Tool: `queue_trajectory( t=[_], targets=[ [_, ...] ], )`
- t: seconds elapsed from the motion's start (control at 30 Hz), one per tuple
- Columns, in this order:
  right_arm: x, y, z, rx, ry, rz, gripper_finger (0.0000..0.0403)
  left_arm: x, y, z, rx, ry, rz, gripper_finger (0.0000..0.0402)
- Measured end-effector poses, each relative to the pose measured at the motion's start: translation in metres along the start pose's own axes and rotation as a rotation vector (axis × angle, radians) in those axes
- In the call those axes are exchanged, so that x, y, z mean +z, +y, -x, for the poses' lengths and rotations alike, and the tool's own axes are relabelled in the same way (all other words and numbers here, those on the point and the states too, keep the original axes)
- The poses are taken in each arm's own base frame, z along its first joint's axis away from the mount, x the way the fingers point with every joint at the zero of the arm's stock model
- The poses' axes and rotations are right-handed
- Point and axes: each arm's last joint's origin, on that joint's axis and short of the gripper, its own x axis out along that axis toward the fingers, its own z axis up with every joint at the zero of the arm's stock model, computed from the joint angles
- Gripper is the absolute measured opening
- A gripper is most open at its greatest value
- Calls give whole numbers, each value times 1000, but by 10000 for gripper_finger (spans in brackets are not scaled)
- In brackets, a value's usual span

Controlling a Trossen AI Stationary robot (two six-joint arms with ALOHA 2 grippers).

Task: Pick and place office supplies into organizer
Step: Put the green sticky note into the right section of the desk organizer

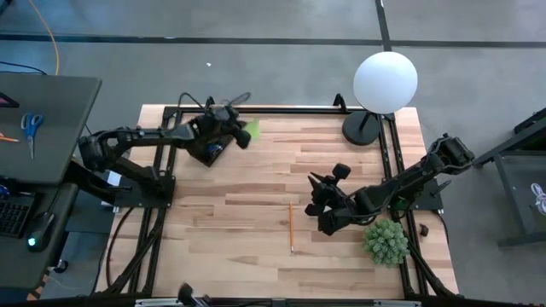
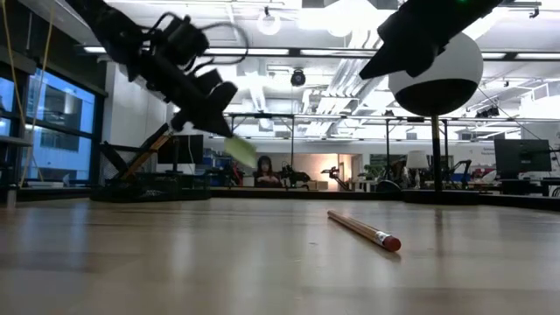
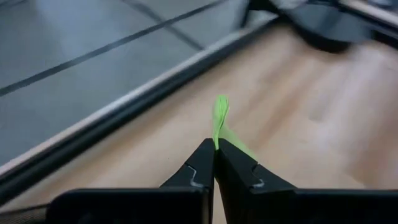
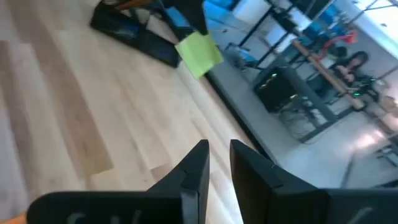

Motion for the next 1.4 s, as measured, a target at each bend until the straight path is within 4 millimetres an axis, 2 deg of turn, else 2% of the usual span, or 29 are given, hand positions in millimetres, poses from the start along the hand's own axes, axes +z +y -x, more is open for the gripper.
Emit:
queue_trajectory(
  t=[0.13,0.23,0.43,0.63,0.73,0.93,1.07,1.23,1.4],
  targets=[
    [-3,-2,-1,-64,-19,18,57,-1,29,-3,101,57,2,2],
    [-12,-3,-5,-123,-23,40,55,-5,37,-3,129,109,-23,2],
    [-36,-9,-19,-217,-5,30,51,-3,38,6,180,111,-44,2],
    [-56,-11,-27,-238,15,3,51,15,38,36,163,8,-173,1],
    [-58,-11,-27,-237,12,-2,47,26,37,52,162,-3,-265,1],
    [-57,-10,-27,-233,3,-25,38,52,33,69,201,137,-527,0],
    [-55,-8,-28,-227,-4,-45,35,58,24,68,265,262,-797,0],
    [-51,-5,-28,-191,-6,-38,37,55,11,54,216,343,-1087,0],
    [-48,-2,-29,-126,5,-18,31,45,9,32,216,437,-1218,0]
  ],
)
